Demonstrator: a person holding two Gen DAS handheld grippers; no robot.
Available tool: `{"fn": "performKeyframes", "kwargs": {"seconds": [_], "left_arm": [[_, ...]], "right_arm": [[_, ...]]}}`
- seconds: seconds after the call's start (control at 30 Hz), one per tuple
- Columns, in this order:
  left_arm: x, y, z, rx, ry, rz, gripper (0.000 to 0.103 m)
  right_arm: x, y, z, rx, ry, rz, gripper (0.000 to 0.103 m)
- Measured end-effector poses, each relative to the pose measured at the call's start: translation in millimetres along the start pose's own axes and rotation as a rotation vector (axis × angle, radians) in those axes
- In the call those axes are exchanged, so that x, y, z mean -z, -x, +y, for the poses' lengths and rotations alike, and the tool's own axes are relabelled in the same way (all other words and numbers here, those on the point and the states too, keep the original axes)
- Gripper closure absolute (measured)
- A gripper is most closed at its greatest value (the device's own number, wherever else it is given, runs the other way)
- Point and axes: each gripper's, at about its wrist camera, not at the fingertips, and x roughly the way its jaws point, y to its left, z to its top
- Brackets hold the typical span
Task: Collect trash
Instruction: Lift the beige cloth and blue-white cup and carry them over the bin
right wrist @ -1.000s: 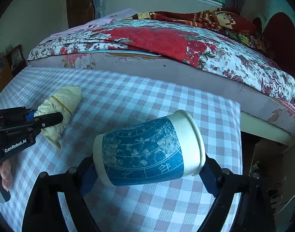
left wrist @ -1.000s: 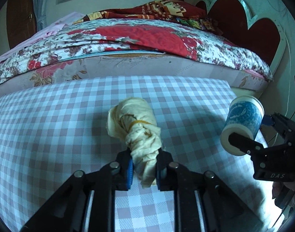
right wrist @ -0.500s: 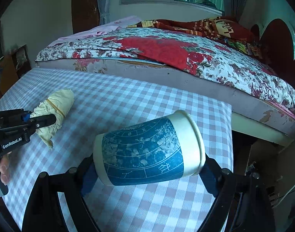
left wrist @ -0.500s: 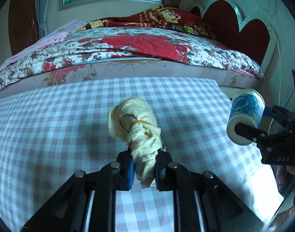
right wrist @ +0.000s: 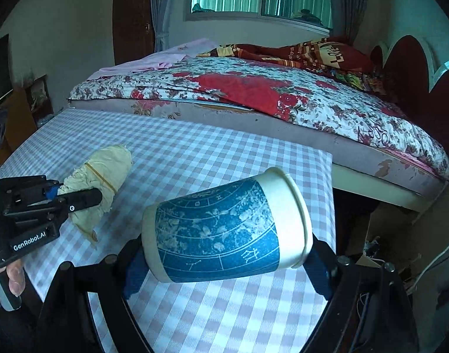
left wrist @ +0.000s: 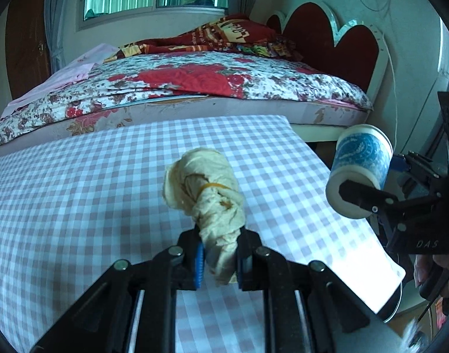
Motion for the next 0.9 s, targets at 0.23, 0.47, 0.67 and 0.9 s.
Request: {"fn": "performKeyframes", "kwargs": {"seconds": [0.23,0.47,0.67,0.9], "left_arm": [[14.9,36.7,-28.8,0.030,-0.027,-0.037,0.086],[35.2,66.3,-71.3,0.080,-0.095,-0.059,0.086],[49.3,79.7,-111.0,0.136,-0.166,-0.061,0.086],[63.6,83.0,-156.0,0.226,-0.226,-0.048,0.086]], "right_arm": [[22.1,51.2,-5.3,0.018,-0.036,-0.035,0.014],[53.8,105.8,-20.4,0.049,-0.091,-0.069,0.014],[85.1,145.8,-44.5,0.105,-0.144,-0.073,0.013],[126.2,179.1,-73.1,0.172,-0.211,-0.059,0.013]]}}
